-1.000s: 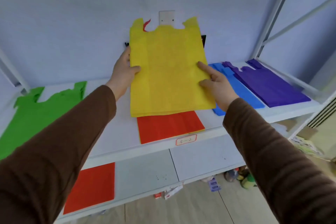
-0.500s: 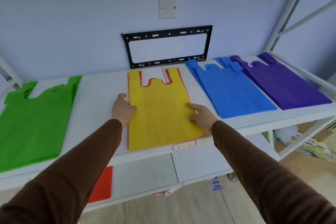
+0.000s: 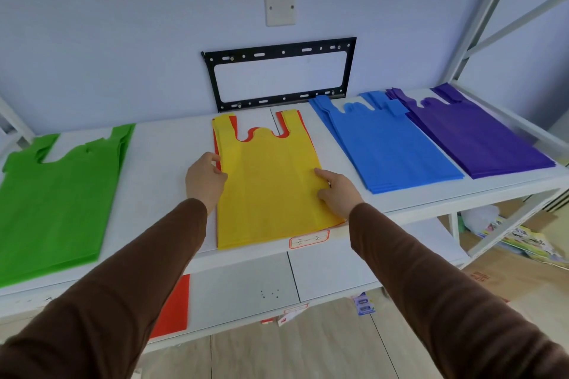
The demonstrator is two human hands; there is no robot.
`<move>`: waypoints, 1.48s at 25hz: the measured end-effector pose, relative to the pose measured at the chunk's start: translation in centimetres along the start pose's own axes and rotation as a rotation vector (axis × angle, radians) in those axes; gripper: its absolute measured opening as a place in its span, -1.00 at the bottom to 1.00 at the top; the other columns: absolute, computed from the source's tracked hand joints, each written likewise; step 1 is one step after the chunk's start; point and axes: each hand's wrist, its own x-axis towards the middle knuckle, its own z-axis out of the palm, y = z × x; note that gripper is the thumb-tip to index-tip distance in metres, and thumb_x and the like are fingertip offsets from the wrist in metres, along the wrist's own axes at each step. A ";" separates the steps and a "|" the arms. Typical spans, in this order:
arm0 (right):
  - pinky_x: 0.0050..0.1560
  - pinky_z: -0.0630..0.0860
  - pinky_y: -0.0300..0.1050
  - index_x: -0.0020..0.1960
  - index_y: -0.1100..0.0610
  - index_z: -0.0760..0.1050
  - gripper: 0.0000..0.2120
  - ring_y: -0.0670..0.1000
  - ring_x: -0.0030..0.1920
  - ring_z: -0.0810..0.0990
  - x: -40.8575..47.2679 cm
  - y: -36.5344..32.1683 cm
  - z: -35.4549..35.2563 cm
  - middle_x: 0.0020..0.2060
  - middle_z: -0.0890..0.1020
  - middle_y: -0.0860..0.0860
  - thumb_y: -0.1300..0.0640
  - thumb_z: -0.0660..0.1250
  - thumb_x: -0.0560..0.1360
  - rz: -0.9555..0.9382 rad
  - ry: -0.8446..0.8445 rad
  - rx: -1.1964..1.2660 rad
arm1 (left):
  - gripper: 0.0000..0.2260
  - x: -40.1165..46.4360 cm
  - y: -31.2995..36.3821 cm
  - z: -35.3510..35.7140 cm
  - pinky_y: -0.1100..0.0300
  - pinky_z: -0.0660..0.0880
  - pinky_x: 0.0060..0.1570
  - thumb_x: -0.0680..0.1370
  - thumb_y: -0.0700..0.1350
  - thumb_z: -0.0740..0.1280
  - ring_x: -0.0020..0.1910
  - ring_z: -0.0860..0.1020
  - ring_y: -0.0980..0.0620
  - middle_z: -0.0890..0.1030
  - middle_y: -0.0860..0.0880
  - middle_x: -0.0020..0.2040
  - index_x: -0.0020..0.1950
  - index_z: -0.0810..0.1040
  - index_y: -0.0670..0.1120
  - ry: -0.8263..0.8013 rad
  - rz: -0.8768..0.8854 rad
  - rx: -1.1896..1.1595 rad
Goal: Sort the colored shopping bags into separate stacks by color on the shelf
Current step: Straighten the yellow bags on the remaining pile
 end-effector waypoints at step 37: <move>0.28 0.50 0.12 0.46 -0.18 0.32 -0.33 0.18 0.24 0.53 -5.0 2.2 -0.9 0.40 0.41 0.02 0.35 0.32 0.49 0.053 -0.361 0.597 | -0.31 -1.5 0.8 -2.0 0.11 0.56 -0.02 0.53 -0.39 0.30 0.20 0.55 -0.06 0.41 -0.08 0.45 0.57 0.18 0.03 -0.584 -0.303 -0.625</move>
